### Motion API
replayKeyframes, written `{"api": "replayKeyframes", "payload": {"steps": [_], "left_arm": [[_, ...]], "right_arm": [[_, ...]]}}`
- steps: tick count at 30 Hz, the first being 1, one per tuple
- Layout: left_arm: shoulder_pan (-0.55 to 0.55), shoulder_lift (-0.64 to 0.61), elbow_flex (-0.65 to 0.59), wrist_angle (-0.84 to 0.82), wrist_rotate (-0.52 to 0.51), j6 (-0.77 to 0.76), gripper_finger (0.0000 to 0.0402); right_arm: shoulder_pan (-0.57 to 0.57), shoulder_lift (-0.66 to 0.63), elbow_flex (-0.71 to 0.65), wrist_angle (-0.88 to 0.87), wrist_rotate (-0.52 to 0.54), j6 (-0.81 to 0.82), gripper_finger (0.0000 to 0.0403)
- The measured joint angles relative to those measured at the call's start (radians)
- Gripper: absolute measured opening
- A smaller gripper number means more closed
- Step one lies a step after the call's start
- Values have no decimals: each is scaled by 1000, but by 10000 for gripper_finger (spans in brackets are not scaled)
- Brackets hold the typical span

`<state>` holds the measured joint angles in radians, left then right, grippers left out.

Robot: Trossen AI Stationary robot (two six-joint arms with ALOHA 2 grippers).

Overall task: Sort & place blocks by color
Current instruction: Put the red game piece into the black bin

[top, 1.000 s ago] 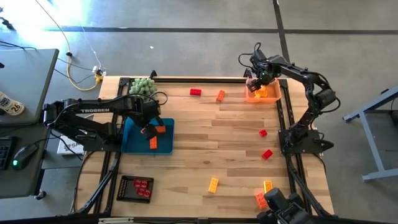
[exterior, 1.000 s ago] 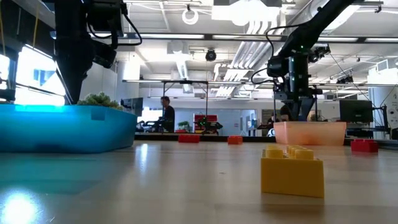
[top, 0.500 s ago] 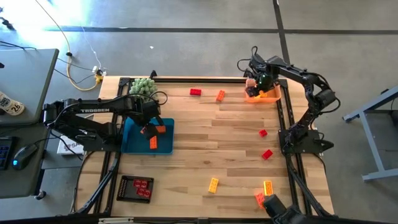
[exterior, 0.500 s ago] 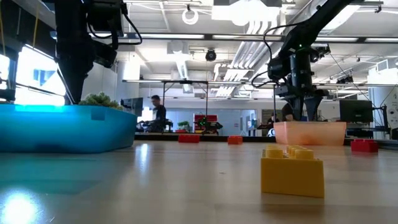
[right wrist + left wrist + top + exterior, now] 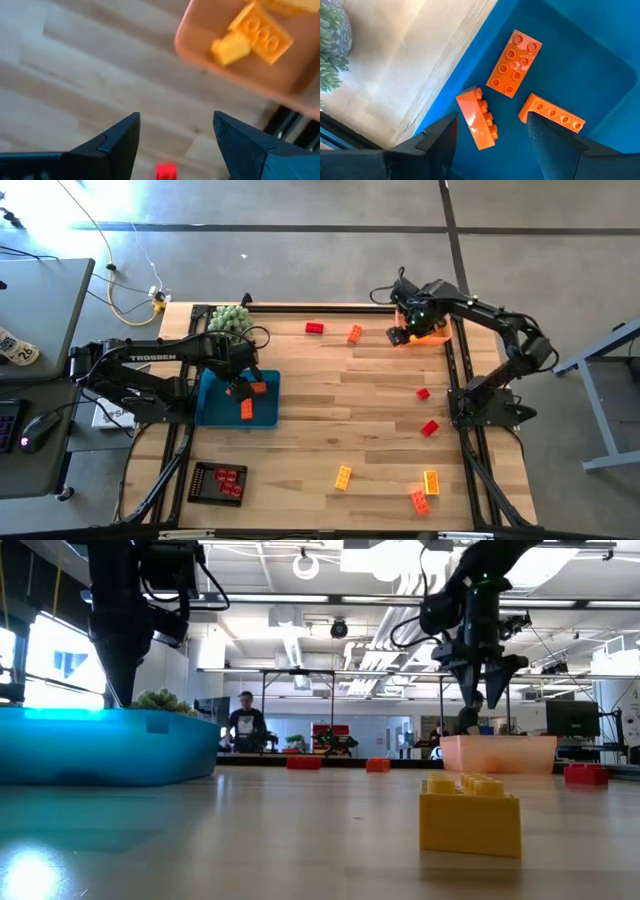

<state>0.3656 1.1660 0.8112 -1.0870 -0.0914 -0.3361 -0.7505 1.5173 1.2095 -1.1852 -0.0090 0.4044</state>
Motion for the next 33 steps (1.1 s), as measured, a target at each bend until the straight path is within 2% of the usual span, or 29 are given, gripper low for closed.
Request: {"api": "replayKeyframes", "payload": {"steps": [6, 12, 23, 29, 33], "left_arm": [[0, 0, 0, 1, 0, -1, 223], [0, 0, 0, 25, -2, -1, 223], [0, 0, 0, 95, -2, 68, 223], [0, 0, 0, 108, -2, 78, 223], [0, 0, 0, 108, -2, 78, 223]], "right_arm": [[121, -6, -10, -128, 0, 77, 238], [232, -6, -103, -143, -16, 136, 238], [409, -6, -325, -132, -170, 318, 238], [514, -7, -368, -107, -155, 401, 238], [540, -8, -382, -72, -96, 407, 238]]}}
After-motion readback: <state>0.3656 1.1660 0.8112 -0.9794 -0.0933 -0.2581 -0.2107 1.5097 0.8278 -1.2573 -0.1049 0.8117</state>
